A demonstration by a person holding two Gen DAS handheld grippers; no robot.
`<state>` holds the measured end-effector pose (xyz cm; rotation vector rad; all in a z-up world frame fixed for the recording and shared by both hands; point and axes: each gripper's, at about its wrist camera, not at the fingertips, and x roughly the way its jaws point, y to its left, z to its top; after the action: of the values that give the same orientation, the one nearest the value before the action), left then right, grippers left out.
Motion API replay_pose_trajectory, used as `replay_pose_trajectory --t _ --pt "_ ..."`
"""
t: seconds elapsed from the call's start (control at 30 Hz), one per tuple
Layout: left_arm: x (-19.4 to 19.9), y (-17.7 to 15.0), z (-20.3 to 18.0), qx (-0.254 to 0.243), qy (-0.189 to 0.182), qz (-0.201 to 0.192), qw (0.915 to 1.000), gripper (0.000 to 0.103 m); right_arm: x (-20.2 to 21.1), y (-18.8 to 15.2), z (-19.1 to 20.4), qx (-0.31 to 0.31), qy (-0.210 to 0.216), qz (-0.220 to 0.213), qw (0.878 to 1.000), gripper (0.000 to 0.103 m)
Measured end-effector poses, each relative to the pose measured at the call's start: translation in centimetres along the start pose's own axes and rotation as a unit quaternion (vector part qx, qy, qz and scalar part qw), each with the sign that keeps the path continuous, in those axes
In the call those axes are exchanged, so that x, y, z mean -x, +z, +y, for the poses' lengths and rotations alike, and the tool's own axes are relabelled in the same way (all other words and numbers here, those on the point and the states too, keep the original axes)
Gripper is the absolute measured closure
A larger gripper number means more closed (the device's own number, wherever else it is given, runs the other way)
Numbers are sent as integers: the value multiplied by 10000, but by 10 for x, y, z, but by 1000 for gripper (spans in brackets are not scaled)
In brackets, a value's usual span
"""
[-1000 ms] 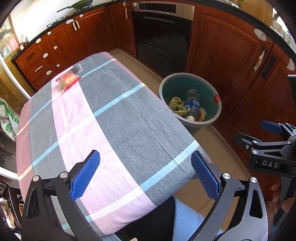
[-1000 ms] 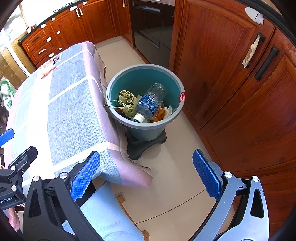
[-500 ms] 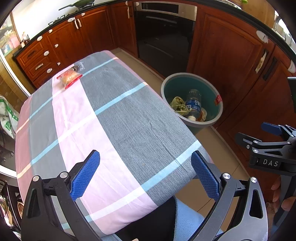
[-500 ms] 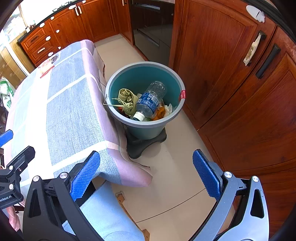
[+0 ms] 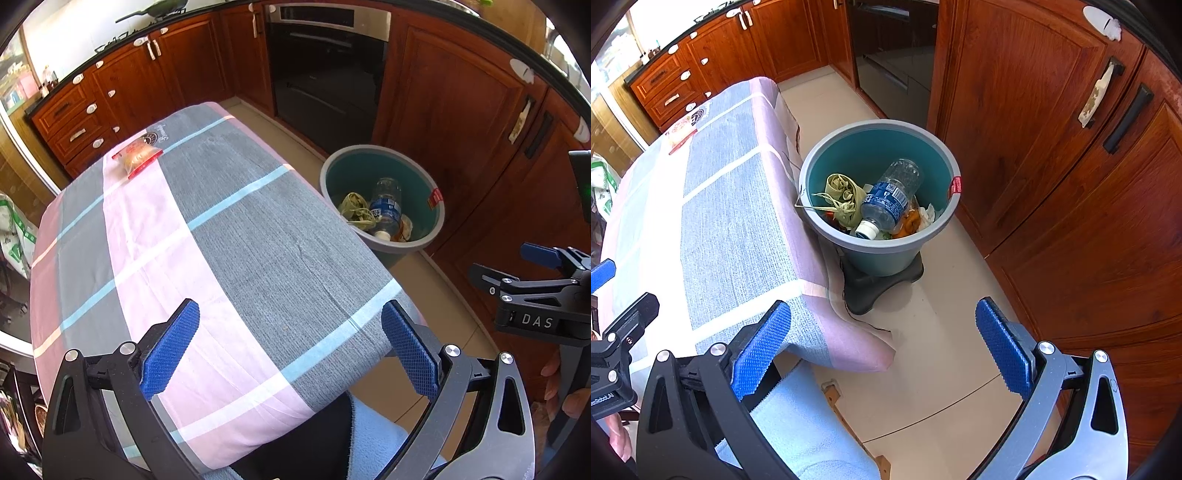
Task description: Collect trash
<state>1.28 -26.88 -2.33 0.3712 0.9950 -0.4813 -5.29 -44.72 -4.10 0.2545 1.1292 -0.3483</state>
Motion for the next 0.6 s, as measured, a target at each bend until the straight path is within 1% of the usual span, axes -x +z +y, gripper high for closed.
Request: replay_pose_trajectory --t 0.1,0.27,0.37,0.6 --pt "0 0 -1 -12 -19 -19 10000 4 -1 0 1 6 8 10 10000 7" --pt "3 -2 -2 -73 -197 -138 9997 4 -1 0 2 2 4 11 10000 7" --pt "4 -2 -5 -127 -118 -172 9997 4 -2 1 2 -7 2 9 10000 7" --pt "1 -2 -5 -135 -142 -86 9998 4 -2 3 2 17 -4 23 10000 7"
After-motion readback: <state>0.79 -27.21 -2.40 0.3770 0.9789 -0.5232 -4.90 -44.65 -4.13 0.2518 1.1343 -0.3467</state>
